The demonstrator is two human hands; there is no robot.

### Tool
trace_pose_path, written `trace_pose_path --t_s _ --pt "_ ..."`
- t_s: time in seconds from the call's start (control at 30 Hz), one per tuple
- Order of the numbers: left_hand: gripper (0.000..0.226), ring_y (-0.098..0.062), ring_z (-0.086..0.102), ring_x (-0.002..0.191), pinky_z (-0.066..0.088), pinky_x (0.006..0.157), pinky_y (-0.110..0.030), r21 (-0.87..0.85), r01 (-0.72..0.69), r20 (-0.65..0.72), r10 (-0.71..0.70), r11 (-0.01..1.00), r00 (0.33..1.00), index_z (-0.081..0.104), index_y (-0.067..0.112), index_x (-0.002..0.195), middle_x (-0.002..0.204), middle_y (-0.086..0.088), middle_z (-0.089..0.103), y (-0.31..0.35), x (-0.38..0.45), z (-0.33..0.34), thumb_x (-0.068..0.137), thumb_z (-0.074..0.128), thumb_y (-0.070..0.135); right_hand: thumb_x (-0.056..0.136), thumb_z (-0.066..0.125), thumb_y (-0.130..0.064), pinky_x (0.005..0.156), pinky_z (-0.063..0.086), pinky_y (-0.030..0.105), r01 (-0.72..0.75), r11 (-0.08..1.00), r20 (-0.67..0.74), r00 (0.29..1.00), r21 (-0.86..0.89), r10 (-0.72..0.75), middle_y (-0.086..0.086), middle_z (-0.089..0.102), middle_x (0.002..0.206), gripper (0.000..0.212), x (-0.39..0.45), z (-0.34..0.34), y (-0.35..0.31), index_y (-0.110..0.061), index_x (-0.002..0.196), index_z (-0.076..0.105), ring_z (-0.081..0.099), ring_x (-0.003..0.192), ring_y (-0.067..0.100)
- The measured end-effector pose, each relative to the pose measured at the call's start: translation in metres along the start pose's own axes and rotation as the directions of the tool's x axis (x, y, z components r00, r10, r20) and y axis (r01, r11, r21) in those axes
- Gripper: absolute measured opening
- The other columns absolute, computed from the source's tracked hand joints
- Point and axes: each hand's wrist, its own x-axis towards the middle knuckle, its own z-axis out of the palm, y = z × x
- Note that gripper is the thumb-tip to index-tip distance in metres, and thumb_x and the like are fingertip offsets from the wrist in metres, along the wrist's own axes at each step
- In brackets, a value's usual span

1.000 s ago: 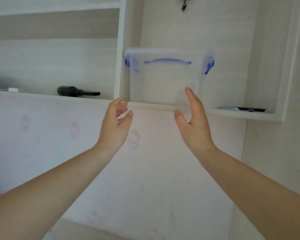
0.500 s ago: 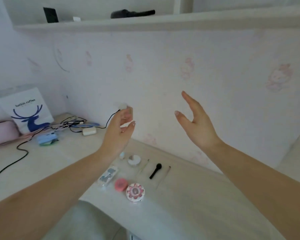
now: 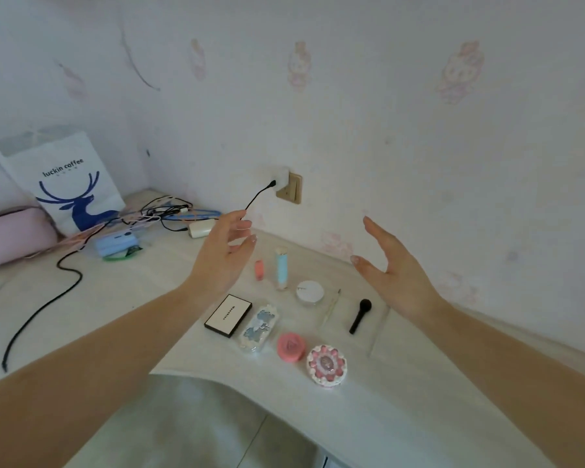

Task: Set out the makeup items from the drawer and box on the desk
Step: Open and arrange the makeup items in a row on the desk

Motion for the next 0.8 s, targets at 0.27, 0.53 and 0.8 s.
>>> trace_pose_path --t_s 0.27,0.53,0.8 --pt "0.041 -0.001 0.055 0.100 0.043 0.084 -0.020 0.017 0.096 0.218 -0.097 0.995 0.971 0.047 0.020 0.125 0.112 0.004 0.058 -0.099 0.089 -0.037 0.088 0.060 0.006 0.092 0.057 -0.030 0.106 0.018 0.016 -0.232 0.972 -0.019 0.972 0.024 0.232 -0.012 0.032 0.151 0.064 0.078 0.110 -0.001 -0.034 0.147 0.025 0.027 0.140 0.005" --pt "0.040 0.000 0.056 0.103 0.046 0.085 -0.025 0.054 0.210 0.406 -0.214 0.976 0.889 0.048 0.026 0.117 0.111 0.002 0.060 -0.171 0.127 -0.056 0.087 0.062 0.005 0.090 0.059 -0.026 0.103 0.024 0.018 -0.387 0.922 -0.067 0.920 0.006 0.387 -0.018 0.036 0.142 0.063 0.117 0.183 -0.010 -0.038 0.144 0.029 0.033 0.129 -0.002" --pt "0.035 0.001 0.058 0.104 0.047 0.091 -0.029 0.024 0.352 0.438 -0.326 0.936 0.838 0.049 0.043 0.104 0.109 0.013 0.060 -0.222 0.122 -0.036 0.079 0.064 0.023 0.089 0.061 -0.026 0.110 0.031 0.024 -0.354 0.935 -0.054 0.933 0.036 0.355 -0.046 0.033 0.124 0.062 0.118 0.243 0.011 -0.063 0.124 0.026 0.039 0.126 -0.004"
